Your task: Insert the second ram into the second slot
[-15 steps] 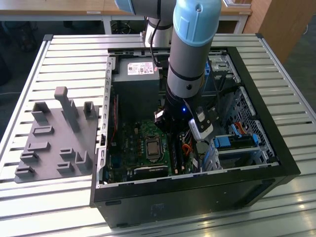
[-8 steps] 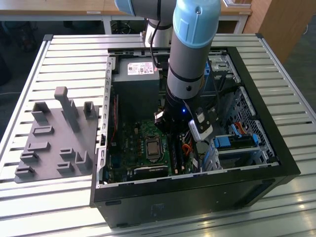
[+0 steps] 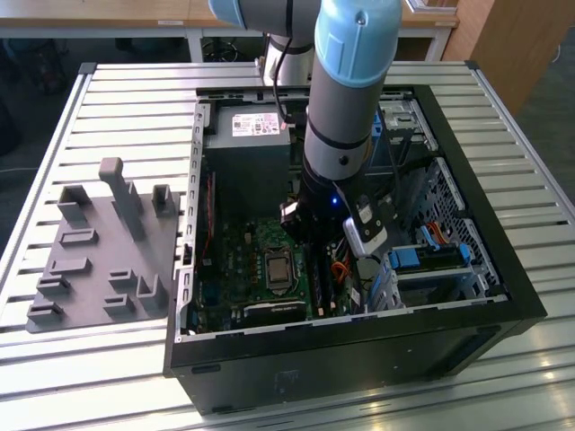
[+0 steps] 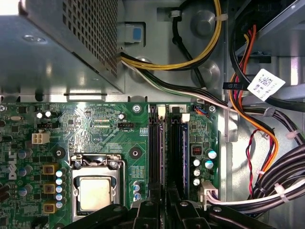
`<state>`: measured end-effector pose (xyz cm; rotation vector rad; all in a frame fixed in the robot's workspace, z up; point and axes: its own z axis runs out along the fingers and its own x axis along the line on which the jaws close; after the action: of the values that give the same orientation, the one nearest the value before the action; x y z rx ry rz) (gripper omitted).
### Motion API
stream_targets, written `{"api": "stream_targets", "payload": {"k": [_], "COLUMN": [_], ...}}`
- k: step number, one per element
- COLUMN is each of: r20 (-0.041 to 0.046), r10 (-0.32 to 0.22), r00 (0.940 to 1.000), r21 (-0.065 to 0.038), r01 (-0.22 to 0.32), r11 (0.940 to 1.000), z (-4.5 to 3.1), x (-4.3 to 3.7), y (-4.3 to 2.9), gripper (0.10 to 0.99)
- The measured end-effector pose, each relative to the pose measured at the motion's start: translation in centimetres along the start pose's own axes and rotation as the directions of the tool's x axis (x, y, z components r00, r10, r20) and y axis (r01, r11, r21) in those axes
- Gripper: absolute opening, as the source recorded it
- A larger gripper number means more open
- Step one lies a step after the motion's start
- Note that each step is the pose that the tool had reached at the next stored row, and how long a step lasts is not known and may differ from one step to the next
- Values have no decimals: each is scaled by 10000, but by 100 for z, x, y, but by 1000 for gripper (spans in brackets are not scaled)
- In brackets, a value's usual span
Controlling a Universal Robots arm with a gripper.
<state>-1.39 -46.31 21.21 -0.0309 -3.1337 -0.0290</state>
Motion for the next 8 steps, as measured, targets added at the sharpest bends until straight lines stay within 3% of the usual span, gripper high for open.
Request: {"api": "stream_targets", "payload": {"k": [8], "r20": [1], "r10": [0], "r00": [10000], "r21": [-3], "r01": [0], "r11": [10000], "z": [-105], "x": [1], "y": [2], "gripper": [212]}}
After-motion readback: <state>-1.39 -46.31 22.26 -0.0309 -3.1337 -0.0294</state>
